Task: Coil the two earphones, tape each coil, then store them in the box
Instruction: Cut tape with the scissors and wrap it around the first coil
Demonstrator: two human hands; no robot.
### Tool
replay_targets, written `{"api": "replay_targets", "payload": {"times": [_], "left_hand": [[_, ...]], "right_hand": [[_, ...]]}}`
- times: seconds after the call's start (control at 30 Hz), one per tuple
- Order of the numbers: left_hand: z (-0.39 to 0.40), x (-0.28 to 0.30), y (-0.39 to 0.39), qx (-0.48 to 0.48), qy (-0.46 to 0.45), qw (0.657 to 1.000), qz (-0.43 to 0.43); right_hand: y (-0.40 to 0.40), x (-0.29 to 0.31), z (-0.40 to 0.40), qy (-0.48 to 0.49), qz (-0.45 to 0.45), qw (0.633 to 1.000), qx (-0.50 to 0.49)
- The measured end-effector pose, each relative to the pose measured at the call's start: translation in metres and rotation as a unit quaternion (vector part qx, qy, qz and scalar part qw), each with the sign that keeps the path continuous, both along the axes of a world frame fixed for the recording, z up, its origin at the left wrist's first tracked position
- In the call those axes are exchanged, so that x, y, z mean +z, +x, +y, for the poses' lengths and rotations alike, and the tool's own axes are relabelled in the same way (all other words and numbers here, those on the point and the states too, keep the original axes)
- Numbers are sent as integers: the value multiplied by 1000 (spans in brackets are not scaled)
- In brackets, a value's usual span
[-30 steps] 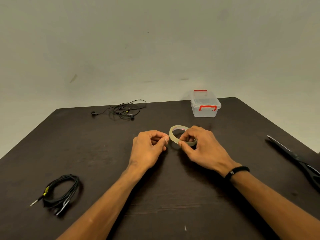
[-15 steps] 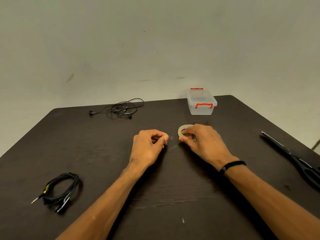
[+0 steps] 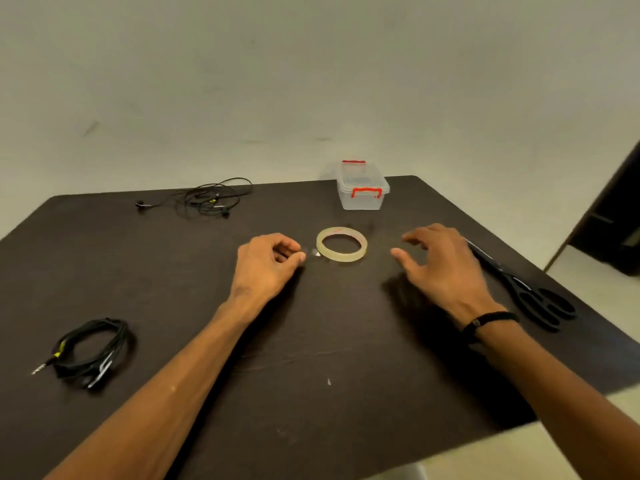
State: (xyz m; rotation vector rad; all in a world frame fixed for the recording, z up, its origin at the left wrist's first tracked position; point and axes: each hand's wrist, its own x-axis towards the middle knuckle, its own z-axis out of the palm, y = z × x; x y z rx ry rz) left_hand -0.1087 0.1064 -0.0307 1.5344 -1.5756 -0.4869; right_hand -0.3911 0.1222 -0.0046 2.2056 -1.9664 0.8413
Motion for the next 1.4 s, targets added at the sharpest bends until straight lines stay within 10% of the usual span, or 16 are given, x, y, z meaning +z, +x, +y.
{"api": "replay_targets", "payload": {"times": [0.27, 0.8, 1.0, 1.23, 1.4], "left_hand": [[7, 1, 1, -1, -15, 1000, -23], [9, -3, 0, 5, 1, 1000, 24], [9, -4, -1, 16, 3, 999, 33], [8, -4, -1, 15, -9, 998, 54], [5, -6, -1, 12, -21, 999, 44]], "right_hand": [[-123, 19, 74, 162, 76, 951, -253], [-84, 61, 53, 368, -109, 913, -140], [-39, 63, 82, 445, -487, 750, 44], [34, 54, 80, 480, -617, 600, 168], [45, 59, 53, 527, -628, 559, 120]]}}
